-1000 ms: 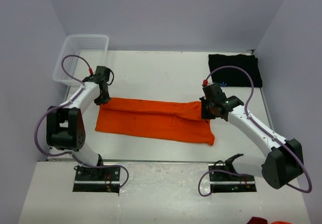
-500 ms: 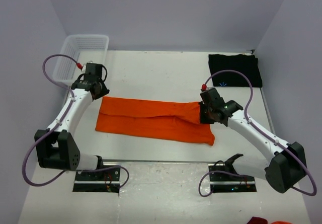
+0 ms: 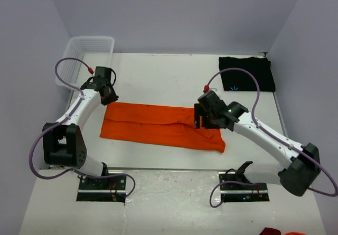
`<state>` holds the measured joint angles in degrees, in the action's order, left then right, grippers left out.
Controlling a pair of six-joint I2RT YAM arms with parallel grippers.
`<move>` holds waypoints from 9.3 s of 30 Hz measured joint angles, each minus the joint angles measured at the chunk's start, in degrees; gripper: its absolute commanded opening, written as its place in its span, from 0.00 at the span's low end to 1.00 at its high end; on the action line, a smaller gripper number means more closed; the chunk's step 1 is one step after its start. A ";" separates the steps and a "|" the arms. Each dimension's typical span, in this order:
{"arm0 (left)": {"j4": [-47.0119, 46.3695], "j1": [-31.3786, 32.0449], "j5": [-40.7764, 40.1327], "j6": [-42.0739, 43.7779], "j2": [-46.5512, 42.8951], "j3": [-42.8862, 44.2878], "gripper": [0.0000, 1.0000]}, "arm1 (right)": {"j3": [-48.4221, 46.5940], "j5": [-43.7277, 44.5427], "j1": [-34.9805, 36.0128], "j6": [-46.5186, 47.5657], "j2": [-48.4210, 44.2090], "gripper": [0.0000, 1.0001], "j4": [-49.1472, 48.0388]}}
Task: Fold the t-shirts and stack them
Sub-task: Fold the other side of the tshirt into a rectangle, then rotate the tshirt 90 degrees
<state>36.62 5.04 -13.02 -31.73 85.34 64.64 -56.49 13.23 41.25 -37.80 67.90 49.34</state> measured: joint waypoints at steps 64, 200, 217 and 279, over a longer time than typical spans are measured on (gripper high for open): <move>-2.14 0.28 3.91 3.04 6.86 1.42 0.22 | -14.10 -8.66 -4.00 14.45 34.64 0.00 -15.04; -4.37 27.36 29.88 -12.33 7.26 -16.24 0.00 | -73.53 -9.77 -18.18 22.23 73.00 0.00 6.86; -3.34 36.50 16.28 2.62 14.53 15.56 0.00 | -47.78 2.84 -18.40 22.08 25.14 0.00 -2.45; -24.17 7.21 56.87 9.44 66.64 59.63 0.00 | -4.02 -20.83 11.52 3.93 34.75 0.00 -24.13</move>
<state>12.45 12.25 43.86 -22.28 151.98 124.27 -60.51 -7.60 52.77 -33.87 102.65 25.21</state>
